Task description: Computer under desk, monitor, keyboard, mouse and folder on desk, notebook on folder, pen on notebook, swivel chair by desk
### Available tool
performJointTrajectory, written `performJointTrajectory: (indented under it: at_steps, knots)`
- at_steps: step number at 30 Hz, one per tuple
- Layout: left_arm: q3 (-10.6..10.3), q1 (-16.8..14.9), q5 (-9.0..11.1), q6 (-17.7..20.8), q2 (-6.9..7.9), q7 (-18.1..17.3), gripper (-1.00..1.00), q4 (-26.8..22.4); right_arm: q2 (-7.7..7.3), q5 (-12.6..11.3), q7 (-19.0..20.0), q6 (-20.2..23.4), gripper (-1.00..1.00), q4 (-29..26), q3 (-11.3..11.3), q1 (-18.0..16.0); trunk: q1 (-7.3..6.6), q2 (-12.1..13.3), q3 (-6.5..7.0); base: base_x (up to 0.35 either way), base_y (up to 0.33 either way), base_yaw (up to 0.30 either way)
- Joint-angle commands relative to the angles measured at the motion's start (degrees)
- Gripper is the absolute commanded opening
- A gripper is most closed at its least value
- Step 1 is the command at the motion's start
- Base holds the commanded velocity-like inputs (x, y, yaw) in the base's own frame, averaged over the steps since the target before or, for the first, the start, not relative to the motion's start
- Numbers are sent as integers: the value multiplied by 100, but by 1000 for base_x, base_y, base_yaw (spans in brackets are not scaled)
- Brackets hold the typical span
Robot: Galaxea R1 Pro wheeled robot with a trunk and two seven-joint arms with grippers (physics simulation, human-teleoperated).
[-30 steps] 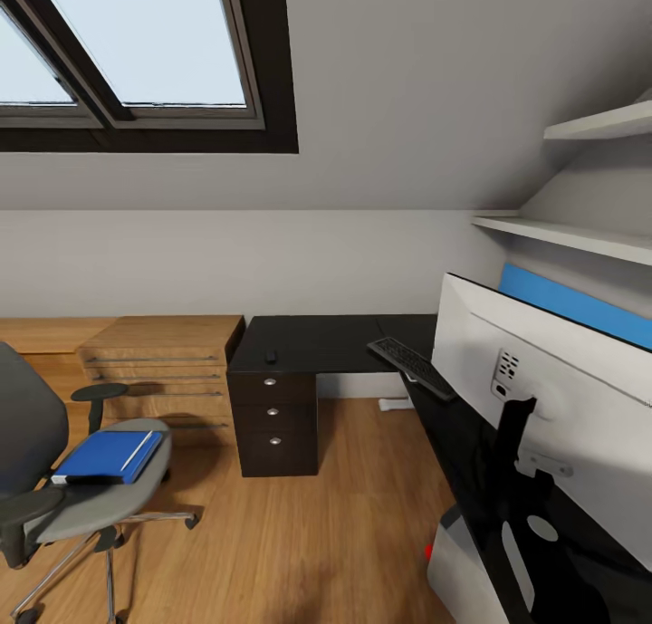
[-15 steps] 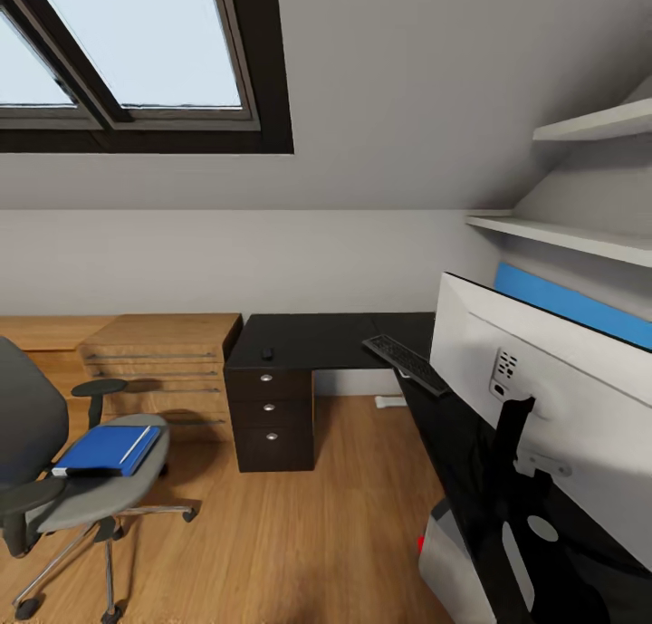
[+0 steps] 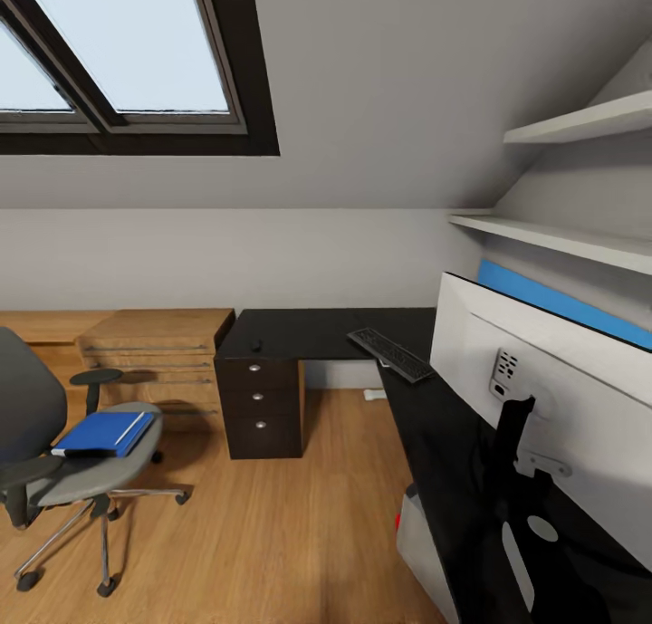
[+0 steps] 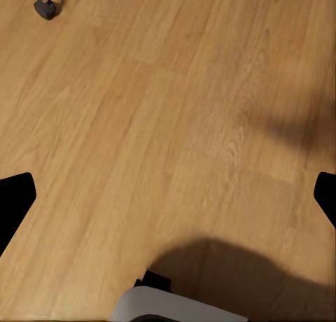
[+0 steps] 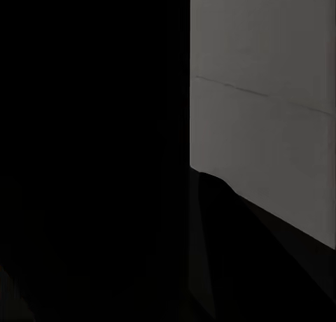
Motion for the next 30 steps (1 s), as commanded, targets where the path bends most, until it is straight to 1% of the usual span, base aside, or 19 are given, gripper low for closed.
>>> performJointTrajectory:
  at_steps: [1,8,13,15,19,23,30]
  knots:
    - [22,2,-27,-2,-1,5,100,-10,0,41,-30,-10,-100,-6,10,-8,0,-6,-5,-67,-64,0]
    - [23,2,-21,4,-1,5,100,-10,0,48,-26,-12,-100,-6,10,-7,0,-6,-5,13,-149,0]
    - [22,2,-25,6,0,5,100,-10,-1,53,-1,-15,-100,-5,10,-5,0,-6,-5,15,-45,0]
    - [23,2,-26,6,0,5,100,-10,-4,56,93,-15,-100,-1,10,-5,0,-6,-5,3,-10,0]
    - [23,2,-21,6,0,5,100,-10,-11,65,572,-13,-100,2,10,-5,0,-6,-5,1,-3,0]
    - [24,2,-26,6,0,5,100,-10,-25,66,716,-12,-100,7,10,-5,0,-6,-5,0,0,0]
    - [24,2,-24,6,0,5,100,-10,-89,59,756,-12,-100,55,10,-6,0,-6,-5,0,0,0]
